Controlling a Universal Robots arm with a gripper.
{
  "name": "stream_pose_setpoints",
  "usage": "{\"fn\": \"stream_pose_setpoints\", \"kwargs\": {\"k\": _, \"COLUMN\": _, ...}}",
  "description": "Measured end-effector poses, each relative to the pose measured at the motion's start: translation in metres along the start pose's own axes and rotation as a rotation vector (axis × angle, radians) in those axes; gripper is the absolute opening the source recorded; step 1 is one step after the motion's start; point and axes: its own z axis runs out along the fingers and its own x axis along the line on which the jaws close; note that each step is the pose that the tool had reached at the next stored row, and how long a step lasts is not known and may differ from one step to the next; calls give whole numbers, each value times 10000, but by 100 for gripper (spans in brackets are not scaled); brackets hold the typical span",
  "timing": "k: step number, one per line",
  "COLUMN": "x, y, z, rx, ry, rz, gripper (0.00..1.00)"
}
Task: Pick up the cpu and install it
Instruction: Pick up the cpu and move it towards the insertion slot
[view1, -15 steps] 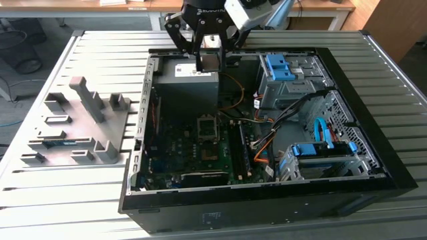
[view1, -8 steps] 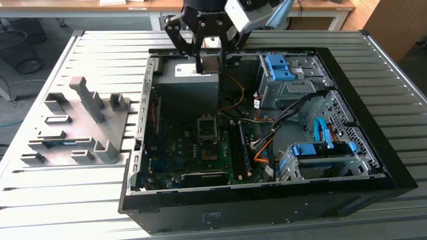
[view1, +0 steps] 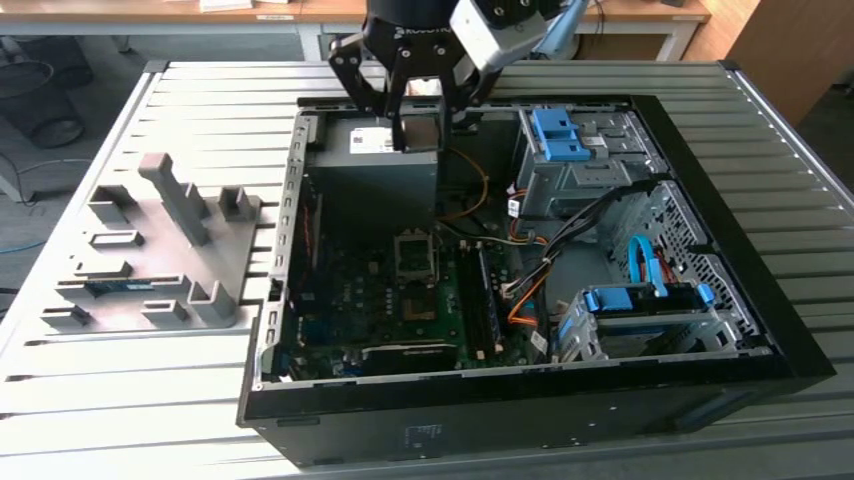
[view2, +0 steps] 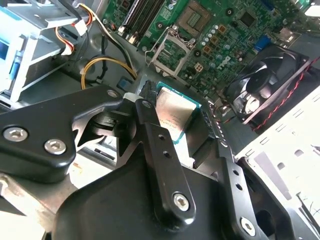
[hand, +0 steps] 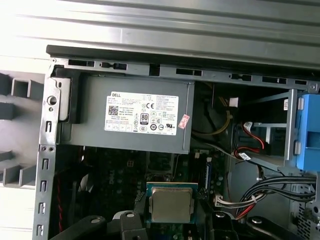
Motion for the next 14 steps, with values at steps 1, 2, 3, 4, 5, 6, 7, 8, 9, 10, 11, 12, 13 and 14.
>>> {"fn": "stream_pose_setpoints", "kwargs": {"k": 1, "x": 0, "y": -5, "z": 2, "rx": -1, "ry": 0, "rz": 0, "gripper": 47}}
{"fn": "stream_pose_setpoints", "kwargs": {"k": 2, "x": 1, "y": -10, "z": 4, "rx": 0, "ry": 0, "rz": 0, "gripper": 47}}
{"fn": "stream_pose_setpoints", "kwargs": {"k": 3, "x": 1, "y": -16, "z": 7, "rx": -1, "ry": -1, "rz": 0, "gripper": 47}}
{"fn": "stream_pose_setpoints", "kwargs": {"k": 4, "x": 1, "y": -22, "z": 9, "rx": 0, "ry": 0, "rz": 0, "gripper": 47}}
{"fn": "stream_pose_setpoints", "kwargs": {"k": 5, "x": 2, "y": -30, "z": 13, "rx": 0, "ry": 1, "rz": 0, "gripper": 47}}
{"fn": "stream_pose_setpoints", "kwargs": {"k": 6, "x": 3, "y": -38, "z": 17, "rx": -1, "ry": 0, "rz": 0, "gripper": 47}}
{"fn": "stream_pose_setpoints", "kwargs": {"k": 7, "x": 4, "y": -47, "z": 23, "rx": -1, "ry": 0, "rz": 0, "gripper": 47}}
{"fn": "stream_pose_setpoints", "kwargs": {"k": 8, "x": 4, "y": -57, "z": 31, "rx": -1, "ry": -1, "rz": 0, "gripper": 47}}
{"fn": "stream_pose_setpoints", "kwargs": {"k": 9, "x": 5, "y": -69, "z": 42, "rx": -1, "ry": 0, "rz": 0, "gripper": 47}}
{"fn": "stream_pose_setpoints", "kwargs": {"k": 10, "x": 6, "y": -83, "z": 55, "rx": -2, "ry": -1, "rz": -1, "gripper": 47}}
{"fn": "stream_pose_setpoints", "kwargs": {"k": 11, "x": 8, "y": -95, "z": 70, "rx": -1, "ry": -1, "rz": 0, "gripper": 47}}
{"fn": "stream_pose_setpoints", "kwargs": {"k": 12, "x": 9, "y": -106, "z": 87, "rx": 0, "ry": 0, "rz": 0, "gripper": 47}}
{"fn": "stream_pose_setpoints", "kwargs": {"k": 13, "x": 10, "y": -114, "z": 105, "rx": 0, "ry": 0, "rz": 0, "gripper": 47}}
{"fn": "stream_pose_setpoints", "kwargs": {"k": 14, "x": 11, "y": -121, "z": 123, "rx": -1, "ry": 0, "rz": 0, "gripper": 47}}
